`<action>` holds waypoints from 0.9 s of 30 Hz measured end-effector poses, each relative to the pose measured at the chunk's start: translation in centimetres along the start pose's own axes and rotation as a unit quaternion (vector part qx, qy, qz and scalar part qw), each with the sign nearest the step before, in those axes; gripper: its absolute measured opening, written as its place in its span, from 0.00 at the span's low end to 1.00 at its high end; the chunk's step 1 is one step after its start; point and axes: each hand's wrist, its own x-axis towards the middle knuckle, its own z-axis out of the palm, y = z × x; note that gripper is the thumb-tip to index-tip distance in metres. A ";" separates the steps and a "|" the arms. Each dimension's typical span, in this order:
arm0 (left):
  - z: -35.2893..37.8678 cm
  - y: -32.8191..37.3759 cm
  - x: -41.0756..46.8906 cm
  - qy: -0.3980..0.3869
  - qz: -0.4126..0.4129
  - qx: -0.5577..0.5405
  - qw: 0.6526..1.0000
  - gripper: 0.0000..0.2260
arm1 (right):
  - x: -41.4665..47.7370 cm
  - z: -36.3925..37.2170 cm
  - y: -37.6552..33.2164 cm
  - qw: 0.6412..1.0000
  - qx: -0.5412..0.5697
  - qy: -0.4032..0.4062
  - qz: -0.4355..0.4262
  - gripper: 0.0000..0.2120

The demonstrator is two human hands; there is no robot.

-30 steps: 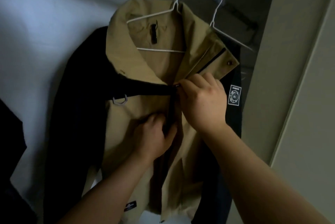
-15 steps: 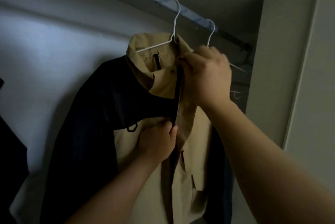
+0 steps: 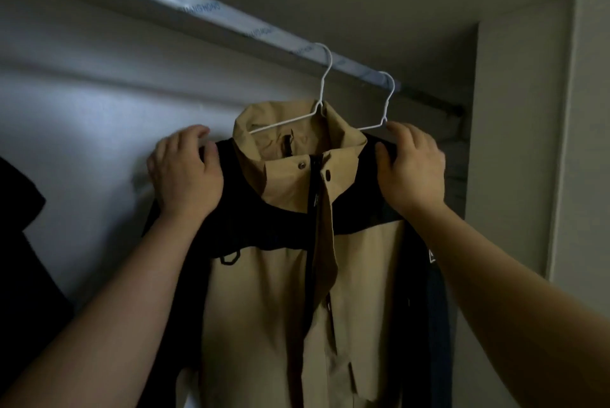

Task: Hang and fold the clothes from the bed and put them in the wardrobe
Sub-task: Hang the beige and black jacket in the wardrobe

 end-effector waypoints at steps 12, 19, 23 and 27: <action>2.0 1.5 2.8 -0.120 0.120 0.052 0.984 0.08 | 2.2 1.6 -1.8 0.991 0.100 -0.091 -0.022 0.08; 1.5 2.7 4.9 -0.023 0.079 0.011 0.997 0.13 | 2.0 2.2 -2.0 0.993 0.075 -0.063 -0.063 0.09; 2.2 3.6 5.6 -0.045 0.145 0.017 0.988 0.13 | 1.5 2.7 -2.0 0.993 0.094 -0.054 -0.046 0.06; 1.8 2.0 6.3 -0.086 0.171 -0.001 0.981 0.13 | 1.9 2.7 -2.0 0.993 0.086 -0.077 -0.036 0.04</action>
